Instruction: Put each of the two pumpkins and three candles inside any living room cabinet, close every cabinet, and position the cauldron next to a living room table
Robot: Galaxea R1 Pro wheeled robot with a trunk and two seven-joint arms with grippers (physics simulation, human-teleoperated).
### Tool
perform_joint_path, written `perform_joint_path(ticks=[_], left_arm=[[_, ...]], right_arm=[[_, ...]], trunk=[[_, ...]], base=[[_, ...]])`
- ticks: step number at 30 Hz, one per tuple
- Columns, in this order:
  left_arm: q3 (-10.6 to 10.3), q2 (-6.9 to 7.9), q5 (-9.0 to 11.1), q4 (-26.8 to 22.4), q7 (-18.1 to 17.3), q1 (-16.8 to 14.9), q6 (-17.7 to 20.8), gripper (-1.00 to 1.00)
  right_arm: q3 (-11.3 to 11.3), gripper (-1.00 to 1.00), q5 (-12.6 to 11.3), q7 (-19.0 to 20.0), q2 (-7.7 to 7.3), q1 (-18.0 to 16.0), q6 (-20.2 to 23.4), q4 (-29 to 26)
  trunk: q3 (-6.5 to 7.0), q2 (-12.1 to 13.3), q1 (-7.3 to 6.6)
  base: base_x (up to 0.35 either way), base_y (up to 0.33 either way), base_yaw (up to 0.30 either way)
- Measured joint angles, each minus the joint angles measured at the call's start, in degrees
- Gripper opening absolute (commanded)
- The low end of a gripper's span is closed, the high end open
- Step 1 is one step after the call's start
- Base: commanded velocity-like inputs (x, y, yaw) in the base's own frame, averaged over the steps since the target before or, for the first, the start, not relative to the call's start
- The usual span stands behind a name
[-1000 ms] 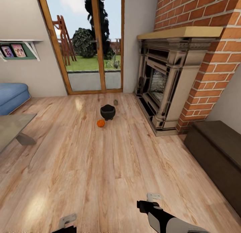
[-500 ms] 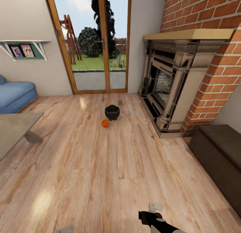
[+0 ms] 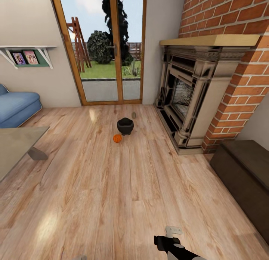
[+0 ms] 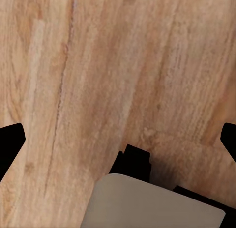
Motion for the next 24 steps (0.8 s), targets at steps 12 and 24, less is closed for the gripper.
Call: perform_joint_path(ticks=[12, 24], left_arm=[[0.0, -0.03, 0.0, 0.0, 0.0, 0.0, 0.0, 1.0], [0.0, -0.12, 0.0, 0.0, 0.0, 0.0, 0.0, 1.0]], right_arm=[[0.0, 1.0, 0.0, 0.0, 0.06, 0.0, 0.0, -0.1], [0.0, 1.0, -0.1, 0.0, 0.2, 0.0, 0.1, 0.0]], trunk=[[0.0, 0.0, -0.04], [0.0, 0.0, -0.04]], base=[[0.243, 0.0, 0.0], [0.341, 0.0, 0.174]])
